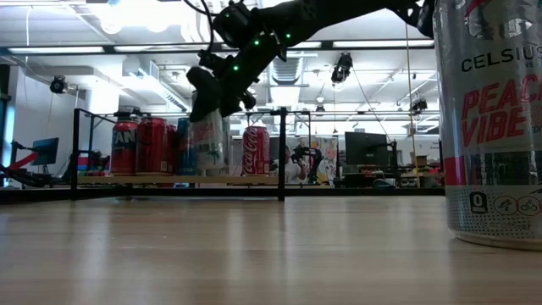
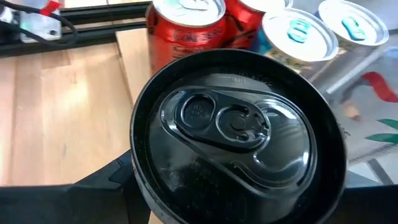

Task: Place canned beverage on shelf
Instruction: Put the left white pink soda can on the shelf aligned with the other white pink soda can

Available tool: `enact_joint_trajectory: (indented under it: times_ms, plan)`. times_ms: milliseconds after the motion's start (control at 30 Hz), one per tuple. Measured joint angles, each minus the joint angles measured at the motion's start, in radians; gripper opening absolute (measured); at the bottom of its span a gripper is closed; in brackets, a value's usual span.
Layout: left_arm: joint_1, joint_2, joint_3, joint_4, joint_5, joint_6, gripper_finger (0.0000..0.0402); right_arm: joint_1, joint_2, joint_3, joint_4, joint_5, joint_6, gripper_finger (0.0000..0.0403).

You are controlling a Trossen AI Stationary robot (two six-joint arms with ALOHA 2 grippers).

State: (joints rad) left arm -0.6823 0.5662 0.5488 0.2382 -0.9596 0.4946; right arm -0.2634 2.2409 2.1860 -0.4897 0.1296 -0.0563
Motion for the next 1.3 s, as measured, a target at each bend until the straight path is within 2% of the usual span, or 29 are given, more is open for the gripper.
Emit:
enact_joint_trajectory:
  times_ms: [200, 533, 800, 1100, 1300]
  plan:
    - [0.000, -0.006, 0.000, 0.000, 0.000, 0.001, 0.0000, -0.014, 0.019, 0.000, 0.003, -0.002, 0.024, 0.0242]
    - [0.000, -0.006, 0.000, -0.001, 0.000, 0.005, 0.0000, -0.048, 0.022, -0.005, 0.031, 0.001, 0.161, 0.0244]
    - [0.000, -0.006, 0.000, -0.001, -0.001, 0.012, 0.0000, -0.048, 0.022, -0.032, 0.068, 0.001, 0.153, 0.0273]
    - [0.000, -0.006, 0.000, -0.001, -0.001, 0.016, 0.0000, -0.047, 0.021, -0.043, 0.084, 0.001, 0.161, 0.0287]
    - [0.000, -0.006, 0.000, -0.001, -0.001, 0.018, 0.0000, -0.047, 0.020, -0.043, 0.085, 0.001, 0.150, 0.0313]
